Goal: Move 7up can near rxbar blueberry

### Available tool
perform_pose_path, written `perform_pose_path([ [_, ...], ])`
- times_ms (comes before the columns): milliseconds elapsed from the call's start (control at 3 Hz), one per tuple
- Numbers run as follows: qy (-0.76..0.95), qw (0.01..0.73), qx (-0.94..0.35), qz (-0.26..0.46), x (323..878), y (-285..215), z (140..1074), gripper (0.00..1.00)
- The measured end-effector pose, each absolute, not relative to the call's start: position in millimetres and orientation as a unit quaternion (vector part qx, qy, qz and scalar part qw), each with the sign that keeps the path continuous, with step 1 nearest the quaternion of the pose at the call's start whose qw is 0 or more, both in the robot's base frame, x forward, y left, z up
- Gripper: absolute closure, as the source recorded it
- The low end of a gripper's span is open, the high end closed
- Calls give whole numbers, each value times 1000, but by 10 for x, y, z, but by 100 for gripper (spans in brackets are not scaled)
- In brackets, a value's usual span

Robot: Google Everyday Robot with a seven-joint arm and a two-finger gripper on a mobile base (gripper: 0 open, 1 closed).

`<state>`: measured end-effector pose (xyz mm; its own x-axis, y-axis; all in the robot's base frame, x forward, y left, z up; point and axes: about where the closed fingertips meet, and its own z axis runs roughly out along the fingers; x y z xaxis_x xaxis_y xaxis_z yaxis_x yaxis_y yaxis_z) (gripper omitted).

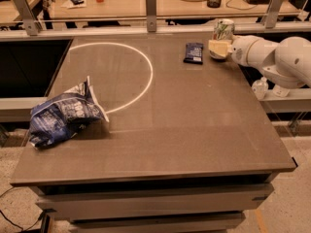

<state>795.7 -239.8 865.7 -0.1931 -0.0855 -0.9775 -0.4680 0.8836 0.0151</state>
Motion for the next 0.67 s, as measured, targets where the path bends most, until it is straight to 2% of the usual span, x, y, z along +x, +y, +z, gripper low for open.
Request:
perform_pose_path([
  [333,758,599,-191,173,7980,-2321,8558,100],
  [667,758,599,-192,174,7984,-2292,8551,82],
])
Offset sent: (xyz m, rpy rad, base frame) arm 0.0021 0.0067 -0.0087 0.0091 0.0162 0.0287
